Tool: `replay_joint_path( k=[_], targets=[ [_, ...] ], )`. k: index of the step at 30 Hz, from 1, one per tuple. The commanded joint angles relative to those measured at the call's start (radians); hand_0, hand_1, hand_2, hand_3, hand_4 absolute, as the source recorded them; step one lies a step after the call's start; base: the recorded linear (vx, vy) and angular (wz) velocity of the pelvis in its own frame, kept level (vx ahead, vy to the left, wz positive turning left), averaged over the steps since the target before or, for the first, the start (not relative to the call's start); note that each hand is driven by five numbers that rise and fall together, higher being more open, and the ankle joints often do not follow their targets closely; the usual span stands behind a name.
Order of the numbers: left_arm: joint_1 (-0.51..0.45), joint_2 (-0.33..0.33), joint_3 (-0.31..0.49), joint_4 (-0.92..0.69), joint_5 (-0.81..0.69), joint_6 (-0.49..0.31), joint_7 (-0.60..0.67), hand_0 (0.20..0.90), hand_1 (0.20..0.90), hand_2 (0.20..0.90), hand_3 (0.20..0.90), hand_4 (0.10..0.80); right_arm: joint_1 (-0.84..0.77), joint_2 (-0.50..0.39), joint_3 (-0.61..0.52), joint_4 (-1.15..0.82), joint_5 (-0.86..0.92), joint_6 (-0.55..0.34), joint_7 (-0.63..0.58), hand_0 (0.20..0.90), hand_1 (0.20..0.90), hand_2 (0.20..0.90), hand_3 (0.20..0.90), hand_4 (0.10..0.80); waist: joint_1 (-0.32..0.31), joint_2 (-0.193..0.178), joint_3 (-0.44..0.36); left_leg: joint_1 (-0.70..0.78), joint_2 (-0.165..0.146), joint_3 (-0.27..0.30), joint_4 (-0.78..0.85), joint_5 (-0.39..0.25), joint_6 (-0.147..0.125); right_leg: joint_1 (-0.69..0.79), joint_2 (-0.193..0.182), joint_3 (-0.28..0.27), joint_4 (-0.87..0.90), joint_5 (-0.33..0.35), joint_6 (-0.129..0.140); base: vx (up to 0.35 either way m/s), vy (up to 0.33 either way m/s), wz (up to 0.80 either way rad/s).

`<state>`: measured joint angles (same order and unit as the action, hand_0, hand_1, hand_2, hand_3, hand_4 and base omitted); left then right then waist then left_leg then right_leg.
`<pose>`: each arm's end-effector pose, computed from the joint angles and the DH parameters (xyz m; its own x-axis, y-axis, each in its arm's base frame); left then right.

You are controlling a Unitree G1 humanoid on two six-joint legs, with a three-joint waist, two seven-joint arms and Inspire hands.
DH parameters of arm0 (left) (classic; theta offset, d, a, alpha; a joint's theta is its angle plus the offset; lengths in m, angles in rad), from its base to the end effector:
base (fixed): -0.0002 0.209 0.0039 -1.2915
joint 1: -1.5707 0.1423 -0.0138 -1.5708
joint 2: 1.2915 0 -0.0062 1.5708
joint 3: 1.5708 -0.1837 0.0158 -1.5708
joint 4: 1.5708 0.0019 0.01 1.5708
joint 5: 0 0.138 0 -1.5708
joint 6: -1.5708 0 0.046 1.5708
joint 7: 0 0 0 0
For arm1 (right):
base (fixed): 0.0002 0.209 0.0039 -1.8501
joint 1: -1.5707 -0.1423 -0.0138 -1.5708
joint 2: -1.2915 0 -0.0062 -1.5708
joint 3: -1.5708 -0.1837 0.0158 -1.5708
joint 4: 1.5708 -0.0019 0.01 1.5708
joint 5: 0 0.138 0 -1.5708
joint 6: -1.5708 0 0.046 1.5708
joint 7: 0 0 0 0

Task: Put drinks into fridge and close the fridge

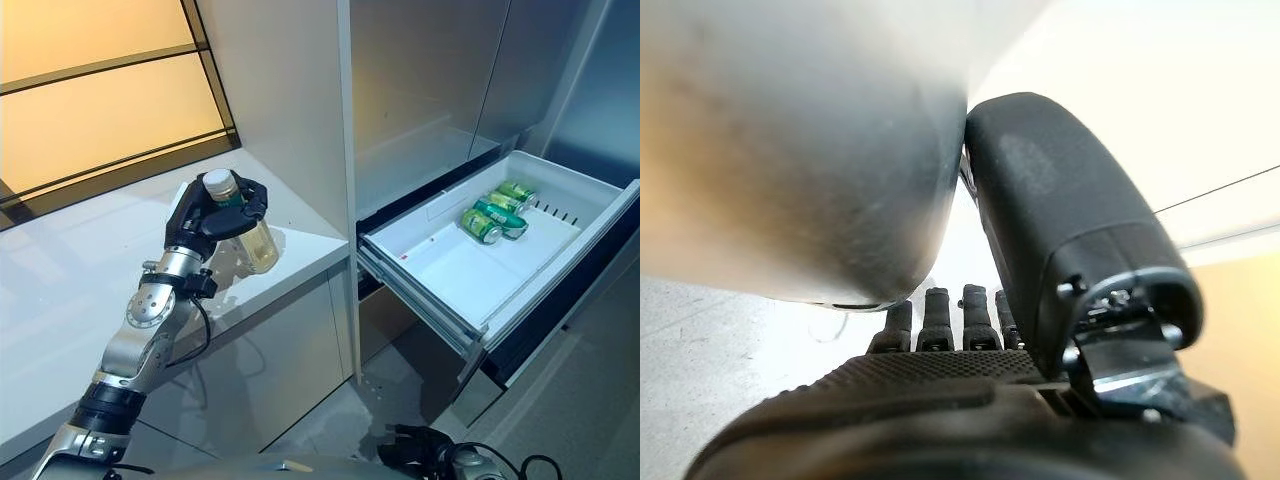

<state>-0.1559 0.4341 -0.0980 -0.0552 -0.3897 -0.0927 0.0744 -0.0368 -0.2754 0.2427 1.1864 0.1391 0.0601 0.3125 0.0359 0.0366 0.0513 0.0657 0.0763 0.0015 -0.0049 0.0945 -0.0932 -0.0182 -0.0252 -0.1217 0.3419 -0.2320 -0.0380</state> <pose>0.2305 0.1980 0.0998 0.9643 -0.0834 0.2512 0.0749 0.9963 0.0430 0.0888 -0.2279 -0.1104 0.2904 0.1331 -0.9476 -0.2151 0.9740 0.0709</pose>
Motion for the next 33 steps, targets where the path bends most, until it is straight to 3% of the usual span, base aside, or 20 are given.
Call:
replay_joint_path(
  k=[1,4,10,21,26,33],
  targets=[
    [-0.139,0.035,0.032,-0.023,0.025,-0.128,0.013,0.300,0.300,0.300,0.200,0.100,-0.003,0.005,0.049,-0.068,0.029,-0.039,0.061,0.900,0.900,0.900,0.900,0.800,-0.035,-0.027,0.023,0.062,-0.091,-0.034,0.032,-0.140,0.083,0.166,0.026,0.021,-0.286,0.139,0.035,0.003,0.038,-0.06],
    [-0.143,0.036,0.028,-0.021,0.019,-0.137,0.017,0.300,0.300,0.300,0.200,0.100,0.000,0.007,0.061,-0.108,0.010,-0.069,0.074,0.900,0.900,0.900,0.900,0.800,-0.040,-0.025,0.020,0.069,-0.092,-0.029,0.020,-0.138,0.085,0.168,0.024,0.021,-0.293,0.142,0.038,-0.007,0.034,-0.08],
    [-0.144,0.014,0.009,-0.016,-0.011,-0.228,0.025,0.300,0.300,0.300,0.200,0.100,0.002,0.008,0.125,-0.319,-0.007,-0.095,0.087,0.900,0.900,0.900,0.900,0.800,-0.048,-0.022,0.012,0.083,-0.099,-0.027,-0.022,-0.123,0.089,0.173,0.018,0.016,-0.321,0.161,0.049,-0.022,0.037,-0.07],
    [-0.077,-0.104,0.051,-0.063,-0.231,-0.412,-0.002,0.300,0.300,0.300,0.200,0.100,0.022,0.013,0.112,-0.729,0.094,0.022,0.102,0.900,0.900,0.900,0.900,0.800,-0.050,-0.041,0.016,0.090,-0.112,-0.046,-0.073,-0.097,0.098,0.170,0.014,0.012,-0.344,0.188,0.060,-0.014,0.019,-0.01],
    [-0.057,-0.121,0.078,-0.123,-0.291,-0.466,-0.025,0.300,0.300,0.300,0.200,0.100,0.018,-0.001,0.084,-0.849,0.103,0.067,0.121,0.900,0.900,0.900,0.900,0.800,-0.049,-0.054,0.021,0.089,-0.115,-0.039,-0.077,-0.098,0.104,0.166,0.011,0.011,-0.346,0.193,0.064,-0.033,0.025,-0.01],
    [-0.061,-0.141,0.093,-0.209,-0.468,-0.460,-0.149,0.300,0.300,0.300,0.200,0.100,0.003,-0.046,0.039,-0.976,0.118,0.122,0.153,0.900,0.900,0.900,0.900,0.800,-0.052,-0.068,0.021,0.090,-0.118,-0.032,-0.082,-0.102,0.113,0.158,0.009,0.016,-0.331,0.189,0.069,-0.041,0.026,-0.03]
  ],
)
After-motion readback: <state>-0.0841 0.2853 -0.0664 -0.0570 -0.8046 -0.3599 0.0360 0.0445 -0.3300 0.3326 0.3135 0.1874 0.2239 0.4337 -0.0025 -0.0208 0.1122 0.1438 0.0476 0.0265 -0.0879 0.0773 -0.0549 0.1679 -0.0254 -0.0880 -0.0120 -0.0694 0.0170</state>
